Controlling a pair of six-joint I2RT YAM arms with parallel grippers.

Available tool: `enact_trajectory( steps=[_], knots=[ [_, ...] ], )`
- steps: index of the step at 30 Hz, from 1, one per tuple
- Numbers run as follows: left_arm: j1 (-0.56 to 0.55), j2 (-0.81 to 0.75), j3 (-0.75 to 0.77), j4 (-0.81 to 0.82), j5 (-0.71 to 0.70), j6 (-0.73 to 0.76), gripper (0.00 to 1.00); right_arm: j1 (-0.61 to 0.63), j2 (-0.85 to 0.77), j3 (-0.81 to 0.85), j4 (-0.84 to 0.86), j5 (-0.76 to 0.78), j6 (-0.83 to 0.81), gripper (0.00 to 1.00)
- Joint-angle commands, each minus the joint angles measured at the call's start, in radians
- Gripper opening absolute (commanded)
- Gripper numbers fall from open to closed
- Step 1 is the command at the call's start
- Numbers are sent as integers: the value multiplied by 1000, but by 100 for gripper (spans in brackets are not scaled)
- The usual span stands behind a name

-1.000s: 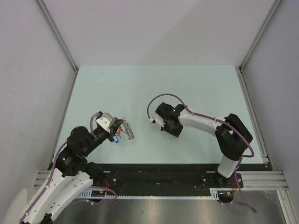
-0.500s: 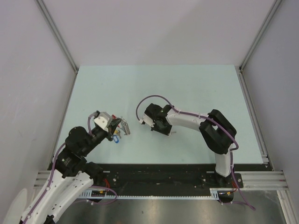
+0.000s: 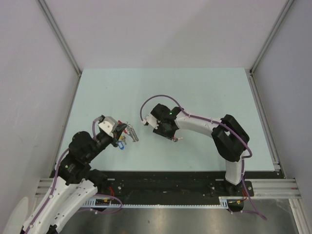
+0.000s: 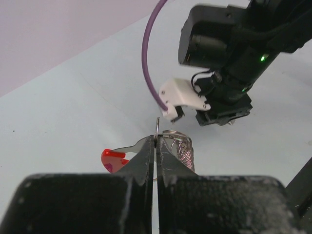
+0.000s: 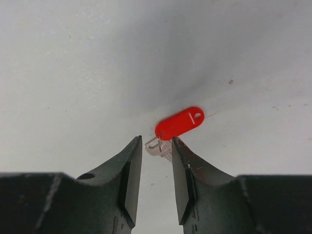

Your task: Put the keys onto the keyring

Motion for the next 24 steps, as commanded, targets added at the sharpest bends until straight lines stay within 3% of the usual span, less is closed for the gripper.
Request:
enact_trajectory(
  steps=[1,5,9,14,20,24],
  knots=[
    [10,5,-1,48,20,-8,0,-62,-167,-75,101,-124,36,36],
    [13,8,-2,48,31,-7,0,-122,-285,-223,241,-211,90,35],
    [13,9,-4,51,35,-7,0,-200,-416,-417,508,-288,214,34],
    [13,12,-7,56,43,-8,0,-218,-522,-628,768,-232,278,31],
    [13,18,-7,56,46,-5,0,-220,-543,-776,943,-245,277,27],
    [13,17,-8,59,48,-5,0,-211,-524,-788,960,-248,271,25]
  ],
)
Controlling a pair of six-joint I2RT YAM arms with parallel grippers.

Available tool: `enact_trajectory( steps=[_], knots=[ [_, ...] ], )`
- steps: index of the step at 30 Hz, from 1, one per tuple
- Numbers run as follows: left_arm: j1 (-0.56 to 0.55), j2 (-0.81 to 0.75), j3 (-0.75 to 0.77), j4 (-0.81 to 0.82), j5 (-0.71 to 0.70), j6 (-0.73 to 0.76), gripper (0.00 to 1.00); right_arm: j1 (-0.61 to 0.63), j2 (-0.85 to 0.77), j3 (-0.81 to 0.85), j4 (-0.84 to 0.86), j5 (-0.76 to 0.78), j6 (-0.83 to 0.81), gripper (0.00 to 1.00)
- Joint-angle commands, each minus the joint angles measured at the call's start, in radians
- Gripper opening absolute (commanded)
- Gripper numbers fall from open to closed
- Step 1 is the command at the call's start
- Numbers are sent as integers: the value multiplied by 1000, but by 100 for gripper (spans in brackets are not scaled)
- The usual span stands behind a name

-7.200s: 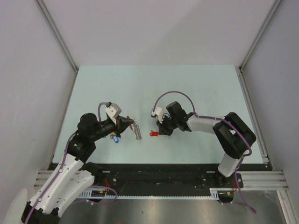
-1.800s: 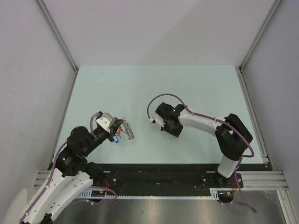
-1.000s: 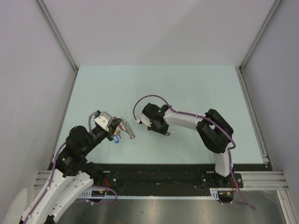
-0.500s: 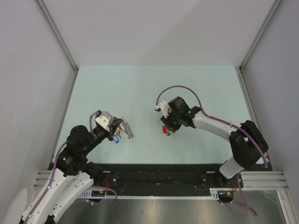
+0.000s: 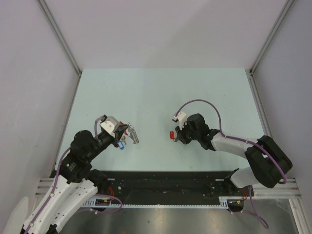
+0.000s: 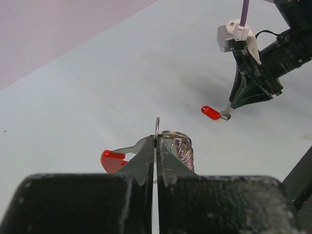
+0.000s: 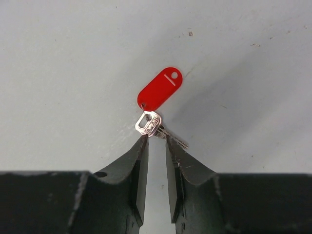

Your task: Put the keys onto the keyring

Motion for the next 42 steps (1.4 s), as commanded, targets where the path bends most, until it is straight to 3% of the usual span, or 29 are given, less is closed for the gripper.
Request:
enact_trajectory(
  steps=[1,25,36,42],
  knots=[
    [8,-1,-1,59,19,-4,0,14,-3,-12,150,-10,6,24],
    [21,22,-2,64,30,-1,0,44,81,-84,301,-14,2,23],
    [24,31,-5,67,35,-2,1,44,112,-87,313,-19,-7,20],
    [22,34,-4,66,35,-4,0,44,124,-87,318,-19,-12,13]
  ],
)
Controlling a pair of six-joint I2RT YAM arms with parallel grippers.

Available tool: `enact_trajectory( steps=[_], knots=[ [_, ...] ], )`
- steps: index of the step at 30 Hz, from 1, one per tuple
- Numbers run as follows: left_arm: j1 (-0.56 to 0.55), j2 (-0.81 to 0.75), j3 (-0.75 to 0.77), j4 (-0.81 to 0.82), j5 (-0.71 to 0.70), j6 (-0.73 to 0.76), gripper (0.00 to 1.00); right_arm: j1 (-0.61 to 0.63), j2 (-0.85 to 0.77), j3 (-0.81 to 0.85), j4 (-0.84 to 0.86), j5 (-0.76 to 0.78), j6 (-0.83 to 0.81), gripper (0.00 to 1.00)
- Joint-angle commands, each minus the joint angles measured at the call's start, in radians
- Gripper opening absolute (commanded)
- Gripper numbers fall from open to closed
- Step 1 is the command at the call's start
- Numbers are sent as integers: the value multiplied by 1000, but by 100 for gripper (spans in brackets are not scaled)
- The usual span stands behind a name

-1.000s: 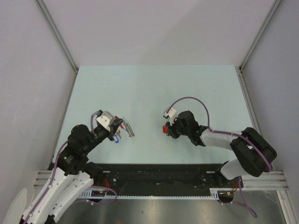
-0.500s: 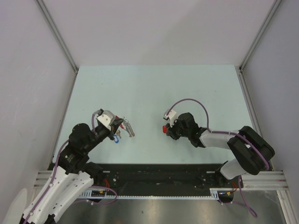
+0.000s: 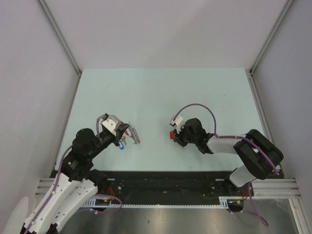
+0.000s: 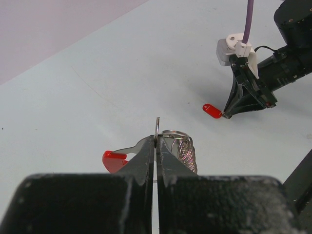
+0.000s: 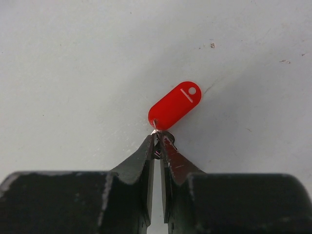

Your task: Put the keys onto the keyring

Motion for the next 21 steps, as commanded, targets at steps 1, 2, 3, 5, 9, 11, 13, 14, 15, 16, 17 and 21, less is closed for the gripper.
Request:
enact_trajectory(
  steps=[1,2,3,5,9,11,13,14,15,16,17,21],
  knots=[
    [11,3,-2,52,26,-4,0,6,11,-8,53,1,-14,11],
    [9,3,-2,52,26,-4,0,6,12,-8,51,-1,-14,11],
    [11,3,0,52,27,-5,0,6,12,-8,53,1,-15,11],
    [11,3,0,52,27,-4,0,6,12,-8,53,1,-17,6],
    [9,5,-2,52,30,-5,0,6,12,-8,53,1,-20,0],
    [9,6,0,52,32,-4,0,6,12,-8,54,-1,-22,0],
    [11,8,-3,53,42,-4,0,6,9,-8,54,-2,-25,0],
    [9,9,-2,55,47,-2,0,6,6,-8,53,-2,-25,0],
    [9,9,-2,53,53,-4,0,6,-2,-8,51,-4,-25,0],
    [11,9,-2,55,58,-4,0,6,-8,-8,48,-5,-23,0],
    [11,14,-3,55,61,-4,0,6,-22,-8,47,-7,-22,0],
    [11,19,-2,56,66,-5,1,0,-54,-8,36,-21,-12,0]
  ],
)
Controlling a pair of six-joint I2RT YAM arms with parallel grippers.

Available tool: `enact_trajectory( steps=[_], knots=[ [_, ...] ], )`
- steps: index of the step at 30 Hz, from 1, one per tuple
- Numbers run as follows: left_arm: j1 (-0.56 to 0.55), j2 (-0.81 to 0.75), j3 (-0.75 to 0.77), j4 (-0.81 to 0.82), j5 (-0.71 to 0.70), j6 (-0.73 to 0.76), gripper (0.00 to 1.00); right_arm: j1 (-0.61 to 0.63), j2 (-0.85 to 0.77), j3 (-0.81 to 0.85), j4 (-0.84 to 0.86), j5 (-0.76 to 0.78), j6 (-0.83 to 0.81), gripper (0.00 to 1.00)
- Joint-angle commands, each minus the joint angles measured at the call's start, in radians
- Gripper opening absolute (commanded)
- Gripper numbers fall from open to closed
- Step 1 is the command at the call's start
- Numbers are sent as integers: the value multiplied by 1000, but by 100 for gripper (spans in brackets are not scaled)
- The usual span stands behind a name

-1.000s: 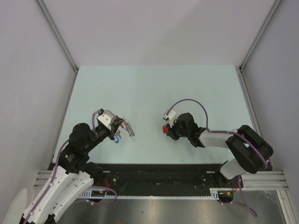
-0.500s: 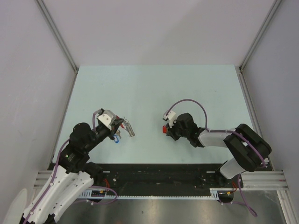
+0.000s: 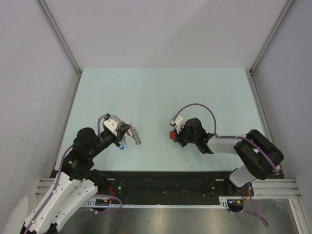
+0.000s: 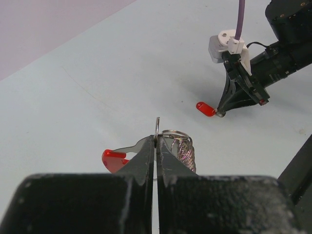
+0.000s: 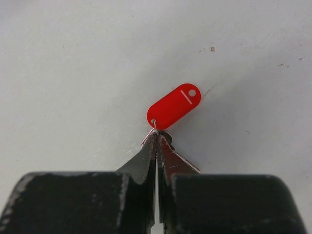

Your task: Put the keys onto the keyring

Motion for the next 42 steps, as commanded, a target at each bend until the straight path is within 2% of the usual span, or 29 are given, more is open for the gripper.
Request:
enact_trajectory(
  steps=[1,9,17,25,34,42],
  knots=[
    [10,6,-3,57,37,-8,1,-3,-63,-7,19,-31,-1,0],
    [9,4,-2,79,69,-21,0,-12,-160,2,-30,-50,22,0],
    [10,3,-8,102,137,-16,0,-11,-288,56,-205,-55,-10,0],
    [10,61,5,115,221,-18,0,5,-448,77,-296,-68,-36,0],
    [9,138,32,89,293,-4,0,22,-479,118,-363,-136,-53,0],
    [7,229,97,77,431,62,0,90,-480,278,-578,-102,-131,0]
  ],
)
